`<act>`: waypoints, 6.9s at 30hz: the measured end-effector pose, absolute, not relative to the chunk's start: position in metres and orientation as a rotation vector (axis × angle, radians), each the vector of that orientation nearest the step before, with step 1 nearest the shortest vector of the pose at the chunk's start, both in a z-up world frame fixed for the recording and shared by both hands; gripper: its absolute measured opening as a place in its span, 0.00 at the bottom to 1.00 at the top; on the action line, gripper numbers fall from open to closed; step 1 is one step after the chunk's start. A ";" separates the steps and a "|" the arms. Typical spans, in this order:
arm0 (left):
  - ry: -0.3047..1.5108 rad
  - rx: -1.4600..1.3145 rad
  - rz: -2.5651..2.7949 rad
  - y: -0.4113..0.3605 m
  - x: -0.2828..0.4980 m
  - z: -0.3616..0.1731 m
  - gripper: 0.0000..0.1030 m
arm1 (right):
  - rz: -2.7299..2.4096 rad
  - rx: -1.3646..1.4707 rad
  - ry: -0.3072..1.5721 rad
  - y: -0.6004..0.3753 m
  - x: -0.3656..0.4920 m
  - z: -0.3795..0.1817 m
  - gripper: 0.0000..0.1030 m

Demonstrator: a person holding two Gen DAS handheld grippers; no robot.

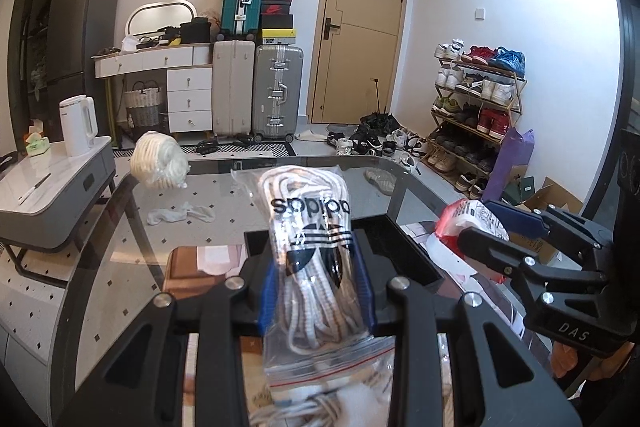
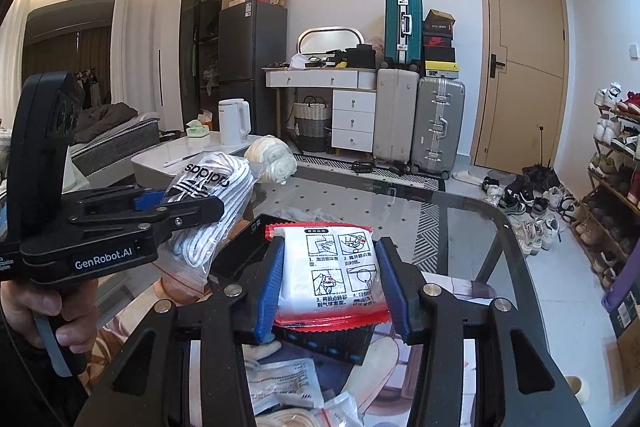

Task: Organize soft objects
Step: 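Carry both held items over the black box and open both tools, then withdraw both tools from the black box back to the pile, then lower the right tool onto the bagged white rope coil and close, then grasp the white foam piece with the left tool while the right tool lifts the rope bag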

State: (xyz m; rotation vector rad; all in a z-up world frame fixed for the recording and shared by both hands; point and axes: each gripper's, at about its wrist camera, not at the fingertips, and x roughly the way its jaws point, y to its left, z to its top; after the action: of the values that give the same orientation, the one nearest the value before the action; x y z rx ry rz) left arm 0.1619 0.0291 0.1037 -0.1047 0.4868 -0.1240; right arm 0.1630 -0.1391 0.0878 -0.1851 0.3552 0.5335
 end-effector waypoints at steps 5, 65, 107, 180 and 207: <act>0.491 -0.085 -0.128 0.030 0.180 0.103 0.31 | 0.522 -0.175 0.366 -0.135 0.186 0.090 0.44; 0.700 0.071 -0.173 0.017 0.229 0.040 0.52 | 0.470 -0.285 0.511 -0.092 0.245 0.028 0.70; 0.600 -0.062 -0.050 0.033 0.074 0.030 1.00 | 0.374 -0.107 0.509 -0.210 0.102 0.003 1.00; 0.709 -0.055 -0.158 0.028 0.087 0.011 1.00 | 0.664 -0.356 0.738 -0.132 0.109 -0.046 0.66; 0.724 0.072 -0.192 -0.006 0.087 0.004 0.85 | 0.610 -0.200 0.538 -0.179 0.088 -0.009 0.53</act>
State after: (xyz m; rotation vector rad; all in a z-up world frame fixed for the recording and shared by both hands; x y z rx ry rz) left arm 0.0873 -0.0060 0.0037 0.0724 0.7241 -0.1917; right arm 0.0877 -0.1794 -0.0090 -0.2001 0.5382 0.6097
